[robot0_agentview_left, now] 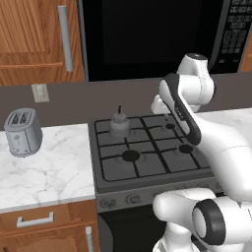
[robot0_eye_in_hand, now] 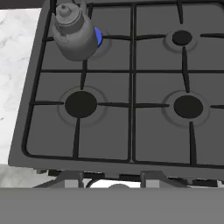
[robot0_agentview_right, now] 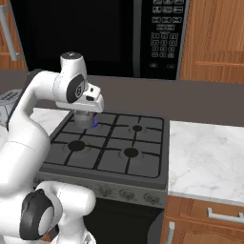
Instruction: The kettle is done boiling. Turn off the stove, then wait for 300 timesteps before moving the kettle to the dining table.
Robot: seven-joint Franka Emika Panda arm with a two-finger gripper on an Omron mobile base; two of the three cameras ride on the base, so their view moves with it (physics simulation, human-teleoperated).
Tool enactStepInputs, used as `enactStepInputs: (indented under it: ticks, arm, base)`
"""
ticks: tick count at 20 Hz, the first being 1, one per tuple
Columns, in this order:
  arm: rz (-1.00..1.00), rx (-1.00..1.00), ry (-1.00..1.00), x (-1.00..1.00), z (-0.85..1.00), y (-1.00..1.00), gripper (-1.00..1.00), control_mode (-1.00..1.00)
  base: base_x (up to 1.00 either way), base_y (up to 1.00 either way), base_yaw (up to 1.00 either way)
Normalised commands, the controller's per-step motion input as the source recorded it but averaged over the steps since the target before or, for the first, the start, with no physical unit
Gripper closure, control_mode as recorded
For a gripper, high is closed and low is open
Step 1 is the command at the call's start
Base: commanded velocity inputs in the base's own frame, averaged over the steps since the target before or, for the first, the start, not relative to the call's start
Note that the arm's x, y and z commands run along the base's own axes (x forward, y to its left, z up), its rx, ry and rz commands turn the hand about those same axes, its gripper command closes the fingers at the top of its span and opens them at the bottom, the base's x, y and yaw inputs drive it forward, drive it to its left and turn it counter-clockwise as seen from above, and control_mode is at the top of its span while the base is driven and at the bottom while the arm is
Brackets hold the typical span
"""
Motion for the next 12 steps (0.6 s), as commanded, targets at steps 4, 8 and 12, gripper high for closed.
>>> enactStepInputs:
  ticks: [4, 8, 12]
  arm:
    - [0.00, 0.00, -0.03, -0.12, 0.00, 0.00, -1.00, -1.00]
    - [0.00, 0.00, -0.07, -0.25, 0.00, 0.00, -1.00, -1.00]
    - [0.00, 0.00, -0.08, -0.32, 0.00, 0.00, -1.00, -1.00]
  base:
    - [0.00, 0.00, 0.00]
    - [0.00, 0.00, 0.00]
    - [0.00, 0.00, 0.00]
